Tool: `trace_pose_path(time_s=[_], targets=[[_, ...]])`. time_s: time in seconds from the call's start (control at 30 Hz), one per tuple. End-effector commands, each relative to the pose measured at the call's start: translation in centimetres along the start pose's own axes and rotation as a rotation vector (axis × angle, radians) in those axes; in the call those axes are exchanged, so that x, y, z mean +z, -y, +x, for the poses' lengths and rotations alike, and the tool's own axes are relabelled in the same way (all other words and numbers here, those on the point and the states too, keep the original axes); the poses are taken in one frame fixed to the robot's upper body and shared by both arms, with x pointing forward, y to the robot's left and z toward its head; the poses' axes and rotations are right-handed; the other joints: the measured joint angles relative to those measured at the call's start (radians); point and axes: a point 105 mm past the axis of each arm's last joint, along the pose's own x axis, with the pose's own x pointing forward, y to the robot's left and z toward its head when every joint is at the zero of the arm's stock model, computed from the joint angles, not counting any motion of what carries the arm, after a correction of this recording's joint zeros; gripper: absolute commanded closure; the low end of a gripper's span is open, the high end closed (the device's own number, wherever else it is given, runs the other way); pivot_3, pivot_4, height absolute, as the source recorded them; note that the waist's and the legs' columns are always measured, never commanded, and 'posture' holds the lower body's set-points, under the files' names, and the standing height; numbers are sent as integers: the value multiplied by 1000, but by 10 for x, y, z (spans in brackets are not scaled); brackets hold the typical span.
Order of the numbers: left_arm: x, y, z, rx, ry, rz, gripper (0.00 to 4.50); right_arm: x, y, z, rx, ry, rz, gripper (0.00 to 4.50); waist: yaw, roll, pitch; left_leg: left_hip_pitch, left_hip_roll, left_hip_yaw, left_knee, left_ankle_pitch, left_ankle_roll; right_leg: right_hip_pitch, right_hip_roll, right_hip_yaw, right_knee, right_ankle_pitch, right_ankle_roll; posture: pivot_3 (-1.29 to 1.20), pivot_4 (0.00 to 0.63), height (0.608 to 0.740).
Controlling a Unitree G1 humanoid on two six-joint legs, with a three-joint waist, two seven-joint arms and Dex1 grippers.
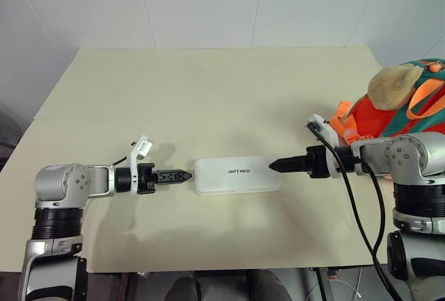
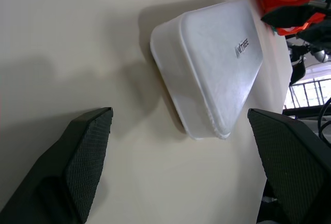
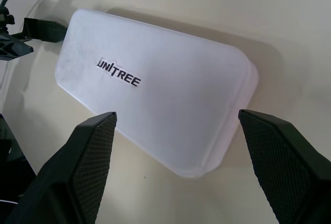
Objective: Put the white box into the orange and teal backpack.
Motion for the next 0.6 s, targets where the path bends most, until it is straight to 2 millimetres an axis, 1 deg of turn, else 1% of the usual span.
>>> trace_pose_path(time_s=[0.03,0.33,0.6], targets=[[-8,7,9,-39,-47,-18,43,-1,0,1,1,-4,1,0,0,0,0,0,0,0,0,0,0,0,0,0,0,0,0,0,150,740],[-13,17,12,-73,-86,-34,43,-6,1,5,6,-22,11,0,-5,0,0,0,0,0,-1,0,0,0,0,0,-1,0,0,0,150,740],[-9,18,24,-89,-72,-53,43,-9,-10,17,57,-25,11,0,-4,0,0,0,0,0,0,0,0,0,0,0,0,0,0,0,150,740]])
